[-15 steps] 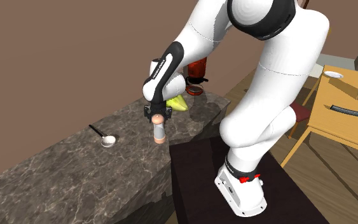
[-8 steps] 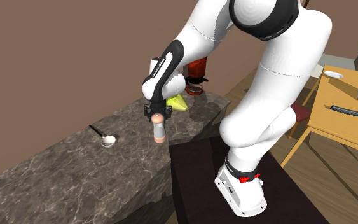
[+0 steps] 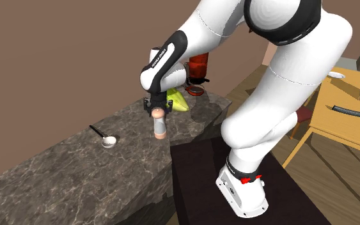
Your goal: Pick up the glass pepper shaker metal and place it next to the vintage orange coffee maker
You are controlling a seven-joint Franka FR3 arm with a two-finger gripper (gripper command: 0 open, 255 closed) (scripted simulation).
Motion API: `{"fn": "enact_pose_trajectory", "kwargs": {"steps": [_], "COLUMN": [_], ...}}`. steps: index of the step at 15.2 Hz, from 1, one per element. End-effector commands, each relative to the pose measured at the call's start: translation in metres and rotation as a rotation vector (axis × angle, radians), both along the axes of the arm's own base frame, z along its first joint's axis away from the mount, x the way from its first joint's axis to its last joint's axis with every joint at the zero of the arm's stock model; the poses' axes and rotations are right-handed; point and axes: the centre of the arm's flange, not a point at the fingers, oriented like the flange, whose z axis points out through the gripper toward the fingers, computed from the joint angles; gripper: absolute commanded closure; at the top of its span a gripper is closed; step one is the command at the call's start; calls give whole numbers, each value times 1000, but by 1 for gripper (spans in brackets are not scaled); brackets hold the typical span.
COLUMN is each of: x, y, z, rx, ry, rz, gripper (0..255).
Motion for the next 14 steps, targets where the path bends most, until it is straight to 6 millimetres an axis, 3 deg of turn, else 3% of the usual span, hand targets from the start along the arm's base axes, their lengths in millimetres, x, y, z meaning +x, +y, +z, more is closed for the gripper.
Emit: {"fn": "enact_pose_trajectory", "kwargs": {"steps": [1,14], "x": [0,0], "y": [1,1], "z": [11,80], "rx": [0,0], "ry": [0,0], "rz": [0,0], "gripper": [255,255]}}
